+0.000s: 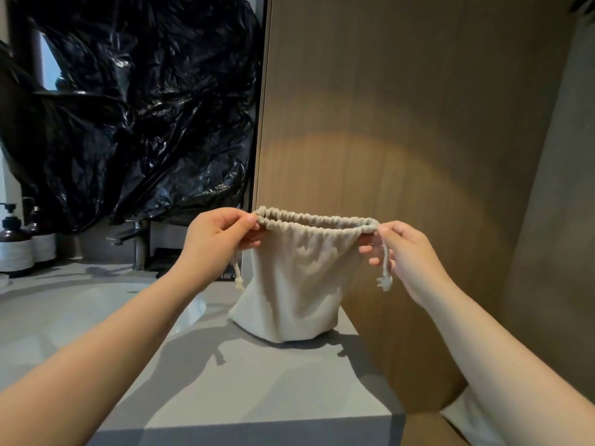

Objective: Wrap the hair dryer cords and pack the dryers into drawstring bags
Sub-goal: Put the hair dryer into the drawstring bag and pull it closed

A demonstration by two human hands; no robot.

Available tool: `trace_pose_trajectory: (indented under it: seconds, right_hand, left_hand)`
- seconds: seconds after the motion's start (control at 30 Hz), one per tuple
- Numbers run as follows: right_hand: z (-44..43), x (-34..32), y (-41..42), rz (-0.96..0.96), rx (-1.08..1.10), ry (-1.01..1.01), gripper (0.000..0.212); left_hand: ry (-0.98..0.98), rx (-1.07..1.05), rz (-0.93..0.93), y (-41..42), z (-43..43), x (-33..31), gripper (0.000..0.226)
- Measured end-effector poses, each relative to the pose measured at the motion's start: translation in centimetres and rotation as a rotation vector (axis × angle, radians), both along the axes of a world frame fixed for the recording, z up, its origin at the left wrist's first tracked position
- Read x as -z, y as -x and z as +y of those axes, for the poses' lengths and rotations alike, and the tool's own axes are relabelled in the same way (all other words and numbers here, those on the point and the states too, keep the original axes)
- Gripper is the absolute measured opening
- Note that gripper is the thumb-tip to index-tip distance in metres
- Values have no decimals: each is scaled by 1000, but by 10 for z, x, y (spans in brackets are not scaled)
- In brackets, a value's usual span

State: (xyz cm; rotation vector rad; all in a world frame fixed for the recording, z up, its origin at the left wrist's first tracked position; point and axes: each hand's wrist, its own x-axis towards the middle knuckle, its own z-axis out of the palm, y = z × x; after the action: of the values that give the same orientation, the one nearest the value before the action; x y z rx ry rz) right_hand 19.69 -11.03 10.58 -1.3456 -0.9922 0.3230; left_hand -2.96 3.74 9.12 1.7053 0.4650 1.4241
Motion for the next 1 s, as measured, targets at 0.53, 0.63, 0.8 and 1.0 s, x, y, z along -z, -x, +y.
trace_pose_trajectory:
  seconds: [0.53, 0.63, 0.8, 1.0]
  right_hand:
    - [-88, 115, 18, -29, -96, 221, 23]
    - [-88, 140, 16, -29, -116, 278, 23]
    - [-72, 147, 15, -94, -85, 310, 27]
    - [-70, 146, 11, -234, -51, 354, 22]
  left_hand:
    - [146, 231, 151, 41, -62, 105, 37]
    - [171, 201, 220, 43, -65, 126, 36]
    - [173, 109, 253, 35, -57, 140, 22]
    - [176, 69, 341, 42, -55, 138, 29]
